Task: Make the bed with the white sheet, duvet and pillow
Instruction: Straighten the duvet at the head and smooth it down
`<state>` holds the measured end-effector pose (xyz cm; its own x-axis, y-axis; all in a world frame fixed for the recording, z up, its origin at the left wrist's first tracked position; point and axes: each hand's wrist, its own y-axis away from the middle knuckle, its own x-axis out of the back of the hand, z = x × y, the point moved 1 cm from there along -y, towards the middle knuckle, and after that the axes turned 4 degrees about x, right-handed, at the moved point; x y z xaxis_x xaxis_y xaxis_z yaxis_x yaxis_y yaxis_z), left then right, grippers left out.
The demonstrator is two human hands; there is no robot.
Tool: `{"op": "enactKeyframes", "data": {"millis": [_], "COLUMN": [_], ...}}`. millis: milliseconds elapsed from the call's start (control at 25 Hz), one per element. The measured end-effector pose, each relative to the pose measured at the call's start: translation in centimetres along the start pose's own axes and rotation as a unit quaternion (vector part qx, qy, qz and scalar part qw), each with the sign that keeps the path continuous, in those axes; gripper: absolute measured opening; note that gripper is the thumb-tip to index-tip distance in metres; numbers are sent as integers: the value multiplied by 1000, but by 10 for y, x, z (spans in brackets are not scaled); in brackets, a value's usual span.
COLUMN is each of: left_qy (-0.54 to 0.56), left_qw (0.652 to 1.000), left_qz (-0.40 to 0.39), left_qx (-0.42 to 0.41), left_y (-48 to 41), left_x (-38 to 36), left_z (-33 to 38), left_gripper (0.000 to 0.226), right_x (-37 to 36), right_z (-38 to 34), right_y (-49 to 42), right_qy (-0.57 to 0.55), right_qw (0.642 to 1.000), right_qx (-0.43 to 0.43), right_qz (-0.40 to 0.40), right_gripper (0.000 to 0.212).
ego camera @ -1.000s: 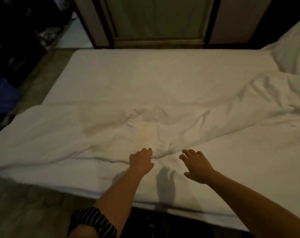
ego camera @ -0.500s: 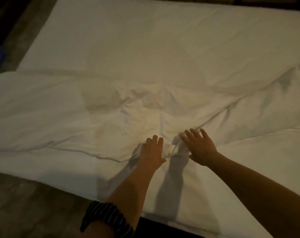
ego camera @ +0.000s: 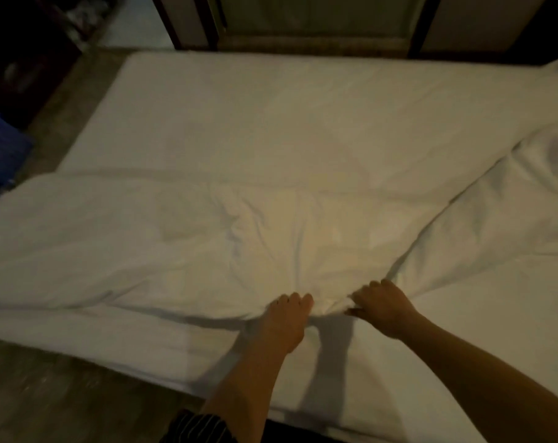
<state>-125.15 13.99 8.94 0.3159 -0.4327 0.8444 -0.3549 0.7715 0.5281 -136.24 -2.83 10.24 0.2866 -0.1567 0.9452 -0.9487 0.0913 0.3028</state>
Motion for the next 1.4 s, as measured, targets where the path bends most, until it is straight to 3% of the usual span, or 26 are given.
{"op": "enactKeyframes", "data": {"millis": [80,160,240,280,400,560,680,760,960,1200,1400], "left_qy": [7,-29,-10,-15,-45,-49,-59,-53,-69,-101,-97], "left_qw": [1000,999,999,999,991,998,998,998,997,991,984], "left_qz": [-28,41,42,34,124,39,26,-22,-6,33,51], "left_qx": [6,19,-12,-15,-7,18,12,-7,-38,-85,-141], "left_y": [22,46,73,79,93,149,175,200,212,208,183], "left_x": [23,32,27,25,5,2,-30,-44,-67,-49,2], "left_z": [5,10,17,16,8,22,18,16,0,13,74], "left_gripper": [57,39,32,35,59,52,49,58,46,37,40], "right_x": [7,18,33,41,43,30,6,-13,-32,-13,8], "right_z": [-10,-27,-46,-55,-79,-116,-152,-176,-207,-207,-161], "right_y": [21,42,59,66,86,116,134,142,156,193,237], "right_qy": [-10,-8,2,-9,-16,9,-4,-3,27,27,18], "right_qw": [1000,1000,999,999,999,997,997,994,986,981,972], "right_qx": [-12,-12,-8,-5,-24,-32,-40,-60,-126,-176,-224], "right_qz": [7,13,49,38,-27,-65,-70,-89,-109,-83,-67], "right_gripper": [47,48,50,49,46,48,47,45,41,40,39]}}
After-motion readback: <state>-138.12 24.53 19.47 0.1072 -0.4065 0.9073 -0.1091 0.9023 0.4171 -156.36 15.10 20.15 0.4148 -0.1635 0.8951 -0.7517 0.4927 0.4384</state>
